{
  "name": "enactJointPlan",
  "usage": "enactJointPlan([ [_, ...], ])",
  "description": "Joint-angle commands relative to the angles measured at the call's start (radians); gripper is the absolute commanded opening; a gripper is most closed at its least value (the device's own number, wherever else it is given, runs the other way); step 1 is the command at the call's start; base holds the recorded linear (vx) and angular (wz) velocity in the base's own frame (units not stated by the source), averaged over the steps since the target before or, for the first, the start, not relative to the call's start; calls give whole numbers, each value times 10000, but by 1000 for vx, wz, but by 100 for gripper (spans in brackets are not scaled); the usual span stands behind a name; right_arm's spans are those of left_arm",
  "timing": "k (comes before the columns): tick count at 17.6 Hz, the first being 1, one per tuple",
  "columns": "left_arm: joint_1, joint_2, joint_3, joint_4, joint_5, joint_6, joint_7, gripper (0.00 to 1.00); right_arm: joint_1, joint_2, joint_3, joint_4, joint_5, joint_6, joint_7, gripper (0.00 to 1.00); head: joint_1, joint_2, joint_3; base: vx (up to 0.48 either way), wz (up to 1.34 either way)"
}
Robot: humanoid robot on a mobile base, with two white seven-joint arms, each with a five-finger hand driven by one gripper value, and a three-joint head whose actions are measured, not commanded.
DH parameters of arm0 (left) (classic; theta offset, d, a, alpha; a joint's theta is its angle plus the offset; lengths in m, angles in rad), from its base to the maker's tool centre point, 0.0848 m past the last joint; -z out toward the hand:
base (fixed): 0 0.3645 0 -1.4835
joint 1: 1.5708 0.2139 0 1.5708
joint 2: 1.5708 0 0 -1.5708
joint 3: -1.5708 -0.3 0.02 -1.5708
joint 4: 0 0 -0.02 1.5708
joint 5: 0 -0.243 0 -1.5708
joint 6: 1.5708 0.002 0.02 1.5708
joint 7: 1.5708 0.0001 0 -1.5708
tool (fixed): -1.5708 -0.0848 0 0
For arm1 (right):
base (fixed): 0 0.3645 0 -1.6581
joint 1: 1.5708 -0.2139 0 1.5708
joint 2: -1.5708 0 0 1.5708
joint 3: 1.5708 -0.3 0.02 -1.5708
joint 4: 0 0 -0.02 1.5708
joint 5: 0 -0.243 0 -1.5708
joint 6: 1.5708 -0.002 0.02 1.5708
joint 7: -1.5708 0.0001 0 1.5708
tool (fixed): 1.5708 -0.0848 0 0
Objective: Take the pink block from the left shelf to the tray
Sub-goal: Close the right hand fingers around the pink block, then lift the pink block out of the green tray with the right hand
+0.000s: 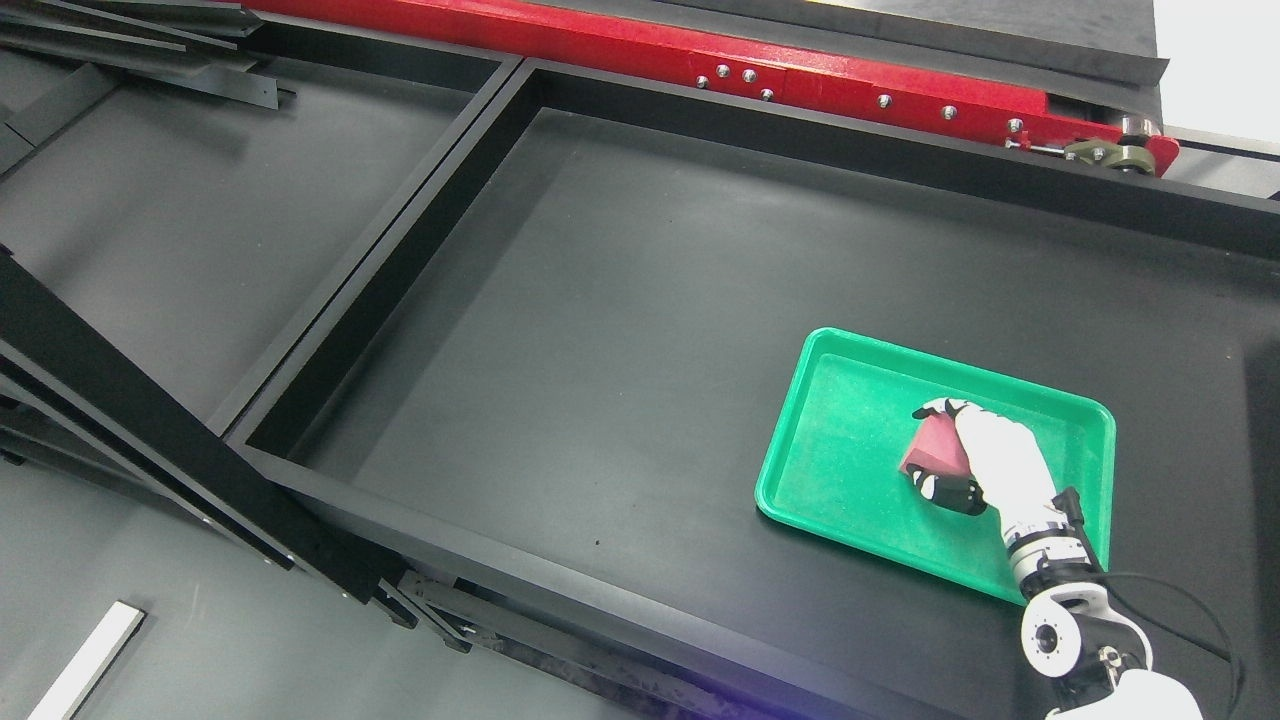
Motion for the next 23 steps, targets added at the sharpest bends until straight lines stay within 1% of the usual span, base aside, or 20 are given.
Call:
enactJointPlan([
  [1, -231, 175, 0, -175, -15, -5, -4, 100, 344, -112, -52, -271, -36, -1043, -3965, 1, 0, 0, 0, 0, 0],
  [2, -231, 175, 0, -175, -15, -5, -4, 100, 406, -113, -173, -410, -51, -1154, -4647, 1, 0, 0, 0, 0, 0],
  [4, -231, 175, 0, -175, -15, -5, -4, 100, 452, -82, -480, -685, -234, -1185, -5280, 1, 0, 0, 0, 0, 0],
  [6, -231, 175, 0, -175, -15, -5, -4, 100, 621, -21, -1046, -1252, -739, -1338, -5329, 1, 0, 0, 0, 0, 0],
  [7, -231, 175, 0, -175, -15, -5, -4, 100, 758, -6, -1246, -1558, -1076, -1628, -5313, 1, 0, 0, 0, 0, 0],
  [9, -231, 175, 0, -175, -15, -5, -4, 100, 1126, 10, -1416, -2386, -1446, -1830, -5313, 1, 0, 0, 0, 0, 0],
  [13, -231, 175, 0, -175, -15, -5, -4, 100, 1189, 178, -1724, -2482, -1585, -1861, -5313, 1, 0, 0, 0, 0, 0],
  [23, -231, 175, 0, -175, -15, -5, -4, 100, 1189, 209, -1617, -2467, -1632, -2045, -5237, 1, 0, 0, 0, -1, 4],
])
